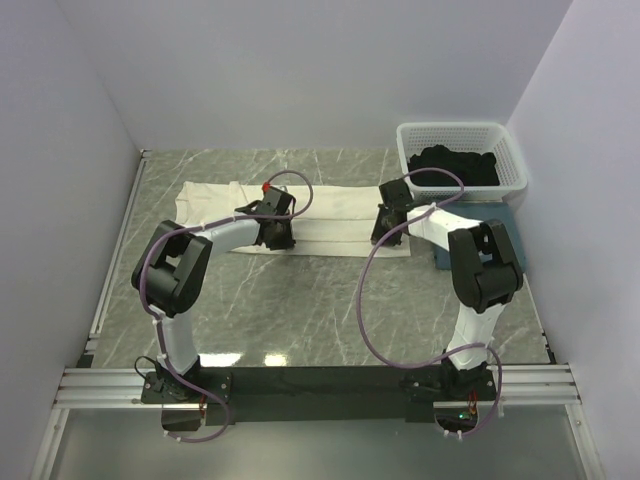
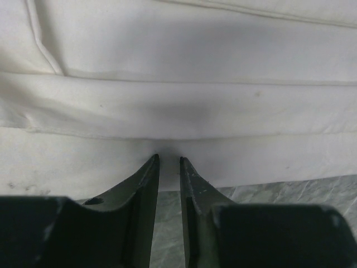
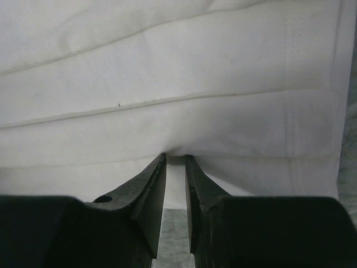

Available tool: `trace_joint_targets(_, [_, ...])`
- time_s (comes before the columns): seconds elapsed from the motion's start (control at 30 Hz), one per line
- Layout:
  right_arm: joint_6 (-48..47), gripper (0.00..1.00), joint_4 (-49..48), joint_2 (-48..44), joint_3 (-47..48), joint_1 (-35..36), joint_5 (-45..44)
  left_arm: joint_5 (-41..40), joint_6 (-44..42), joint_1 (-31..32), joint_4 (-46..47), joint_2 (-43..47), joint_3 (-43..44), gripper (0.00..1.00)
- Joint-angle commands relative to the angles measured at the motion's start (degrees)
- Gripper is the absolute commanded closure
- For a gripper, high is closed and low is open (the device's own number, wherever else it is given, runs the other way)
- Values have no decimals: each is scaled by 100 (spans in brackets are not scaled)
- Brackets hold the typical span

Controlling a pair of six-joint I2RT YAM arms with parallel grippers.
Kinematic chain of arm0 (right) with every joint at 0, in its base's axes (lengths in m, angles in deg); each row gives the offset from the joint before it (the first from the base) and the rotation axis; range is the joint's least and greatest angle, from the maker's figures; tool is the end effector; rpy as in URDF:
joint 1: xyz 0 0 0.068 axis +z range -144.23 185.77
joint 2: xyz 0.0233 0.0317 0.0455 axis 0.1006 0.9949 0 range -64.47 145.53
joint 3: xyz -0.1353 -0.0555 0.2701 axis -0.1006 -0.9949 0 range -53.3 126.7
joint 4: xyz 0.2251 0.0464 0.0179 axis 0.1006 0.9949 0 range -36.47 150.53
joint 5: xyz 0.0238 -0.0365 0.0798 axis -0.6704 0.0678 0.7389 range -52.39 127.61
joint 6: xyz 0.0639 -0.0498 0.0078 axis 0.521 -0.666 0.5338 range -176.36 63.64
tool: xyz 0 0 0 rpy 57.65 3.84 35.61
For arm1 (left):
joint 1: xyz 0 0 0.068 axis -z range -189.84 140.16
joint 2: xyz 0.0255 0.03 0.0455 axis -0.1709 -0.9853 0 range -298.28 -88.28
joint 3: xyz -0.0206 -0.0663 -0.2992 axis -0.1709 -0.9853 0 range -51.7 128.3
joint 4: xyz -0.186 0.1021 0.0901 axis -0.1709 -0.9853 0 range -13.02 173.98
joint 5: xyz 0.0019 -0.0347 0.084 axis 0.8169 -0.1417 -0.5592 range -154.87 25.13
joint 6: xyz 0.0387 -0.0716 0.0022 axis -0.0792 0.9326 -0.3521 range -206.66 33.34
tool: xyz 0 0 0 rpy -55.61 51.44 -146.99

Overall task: Fold and stack the t-shirts
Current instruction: Fold the tshirt

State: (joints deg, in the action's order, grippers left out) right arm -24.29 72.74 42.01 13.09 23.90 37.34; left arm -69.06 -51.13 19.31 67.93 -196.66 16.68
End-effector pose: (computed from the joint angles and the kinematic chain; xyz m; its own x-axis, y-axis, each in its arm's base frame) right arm 0.3607 0.1176 0.1859 -0.8565 0.2784 -0.4347 0.1722 0.9480 0.2678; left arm 0.3481 -0.1883 0.1877 -0.8512 -0.1888 -0.4898 -0.0545 0.9598 -0.2752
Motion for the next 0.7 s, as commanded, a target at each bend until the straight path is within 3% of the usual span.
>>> trace_joint_targets(0.0, [-52, 72, -4, 198, 295, 24, -236, -117, -99, 65, -38, -157, -167, 73])
trace_joint_targets(0.67, [-157, 69, -434, 708, 1578, -433, -474, -21, -81, 126, -100, -70, -185, 73])
